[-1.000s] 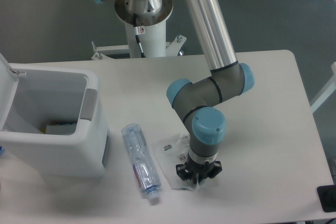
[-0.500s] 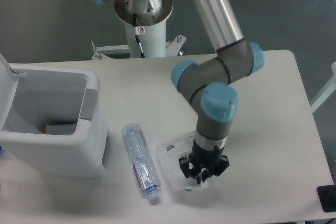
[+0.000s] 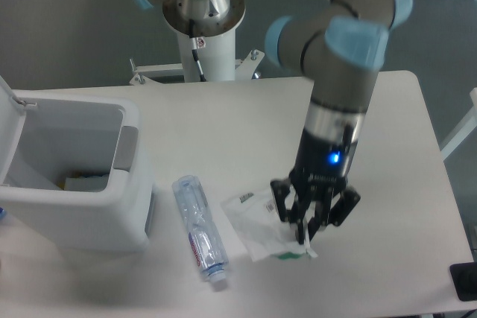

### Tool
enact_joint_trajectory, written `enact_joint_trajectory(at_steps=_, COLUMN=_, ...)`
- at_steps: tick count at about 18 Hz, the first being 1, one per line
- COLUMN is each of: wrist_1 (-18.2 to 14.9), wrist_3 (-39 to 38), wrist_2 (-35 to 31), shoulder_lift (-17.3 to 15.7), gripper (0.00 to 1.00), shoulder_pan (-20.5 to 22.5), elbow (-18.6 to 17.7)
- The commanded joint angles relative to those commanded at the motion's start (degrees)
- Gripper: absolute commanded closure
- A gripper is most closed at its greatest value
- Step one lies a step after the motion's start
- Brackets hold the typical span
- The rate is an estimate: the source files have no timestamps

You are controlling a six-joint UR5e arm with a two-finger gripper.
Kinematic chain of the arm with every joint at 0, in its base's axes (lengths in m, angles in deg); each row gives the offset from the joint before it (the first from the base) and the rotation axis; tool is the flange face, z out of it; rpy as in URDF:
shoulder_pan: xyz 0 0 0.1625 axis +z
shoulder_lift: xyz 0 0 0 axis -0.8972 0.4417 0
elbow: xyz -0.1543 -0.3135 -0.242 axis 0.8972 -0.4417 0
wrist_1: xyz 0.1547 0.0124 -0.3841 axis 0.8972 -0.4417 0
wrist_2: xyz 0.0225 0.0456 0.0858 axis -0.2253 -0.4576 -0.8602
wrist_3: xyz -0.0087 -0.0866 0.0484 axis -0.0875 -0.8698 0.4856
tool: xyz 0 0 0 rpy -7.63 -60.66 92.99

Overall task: Place the trash in the trash can
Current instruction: 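Lift the plastic bag and carry it over the white bin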

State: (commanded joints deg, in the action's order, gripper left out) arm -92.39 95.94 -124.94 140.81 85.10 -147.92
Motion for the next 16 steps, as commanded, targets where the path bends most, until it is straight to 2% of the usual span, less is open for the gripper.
enact_joint_trajectory(at_steps=4, wrist_1=0.52, wrist_3=2.36, wrist_2=2.64, shoulder_lift=-4.84, gripper=1.0, shoulder_pan=-2.19, elbow=0.0)
enact_joint_trajectory(at_steps=6, wrist_1=0.97, wrist_3=4.91, wrist_2=3.69, shoulder_lift=-6.6, gripper=1.0, shoulder_pan=-6.13, elbow=-0.79)
enact_joint_trajectory(at_steps=10, wrist_1=1.76, wrist_3=4.31, wrist_2=3.96, shoulder_lift=-10.37, gripper=1.0, shoulder_pan=-10.98, elbow=-1.32)
enact_joint_trajectory(at_steps=13, wrist_1=1.76, wrist_3=4.31, wrist_2=3.96, shoulder_lift=-12.22, gripper=1.0, shoulder_pan=-14.32, elbow=-2.37)
enact_joint_trajectory(at_steps=16, wrist_1=3.24, wrist_3=4.66, wrist_2=3.87, shoulder_lift=-12.67, gripper=1.0, shoulder_pan=-16.78, elbow=-5.0)
